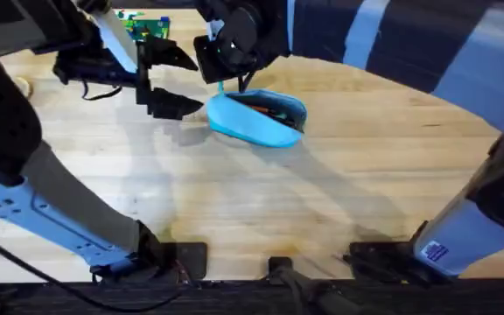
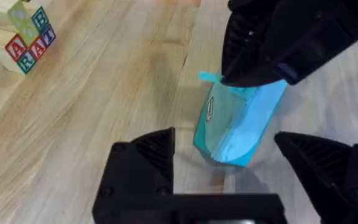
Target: Unzip the bag, pick up the pens from the table one at a time and place them inside, then zip the bag closed.
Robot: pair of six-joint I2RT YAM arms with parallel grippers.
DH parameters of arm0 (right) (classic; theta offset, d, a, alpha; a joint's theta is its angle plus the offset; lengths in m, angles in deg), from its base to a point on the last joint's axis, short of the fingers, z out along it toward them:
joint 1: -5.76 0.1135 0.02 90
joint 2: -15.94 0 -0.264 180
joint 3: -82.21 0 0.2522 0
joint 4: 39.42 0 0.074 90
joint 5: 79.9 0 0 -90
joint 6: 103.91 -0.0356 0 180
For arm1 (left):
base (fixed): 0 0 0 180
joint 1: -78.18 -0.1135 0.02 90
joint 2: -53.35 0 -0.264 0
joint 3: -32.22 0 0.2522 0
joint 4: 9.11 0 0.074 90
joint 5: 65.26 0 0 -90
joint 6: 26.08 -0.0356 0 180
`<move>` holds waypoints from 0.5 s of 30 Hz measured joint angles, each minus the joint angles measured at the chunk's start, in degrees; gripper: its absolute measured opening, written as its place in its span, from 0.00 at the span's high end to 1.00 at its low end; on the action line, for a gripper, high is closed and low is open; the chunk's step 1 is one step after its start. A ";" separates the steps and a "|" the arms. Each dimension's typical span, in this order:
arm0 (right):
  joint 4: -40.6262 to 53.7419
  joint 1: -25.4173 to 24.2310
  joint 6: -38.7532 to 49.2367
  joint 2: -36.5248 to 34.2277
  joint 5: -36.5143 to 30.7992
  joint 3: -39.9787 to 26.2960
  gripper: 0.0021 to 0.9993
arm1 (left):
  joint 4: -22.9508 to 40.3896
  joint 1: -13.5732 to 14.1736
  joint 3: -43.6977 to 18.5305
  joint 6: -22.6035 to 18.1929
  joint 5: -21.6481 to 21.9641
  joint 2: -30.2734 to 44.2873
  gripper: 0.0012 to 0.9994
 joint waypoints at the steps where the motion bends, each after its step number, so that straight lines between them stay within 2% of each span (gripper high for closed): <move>1: 0.00 0.00 0.02 0.02 0.00 0.00 0.97 | -0.58 0.46 0.00 0.02 -0.09 0.49 0.01; 9: 0.00 0.00 0.01 0.02 0.00 0.00 0.97 | -2.77 3.34 0.00 -0.15 -0.15 2.70 0.01; 15: 0.00 0.00 0.02 0.02 0.00 0.00 0.97 | -2.76 3.54 0.00 -0.14 -0.28 3.44 0.01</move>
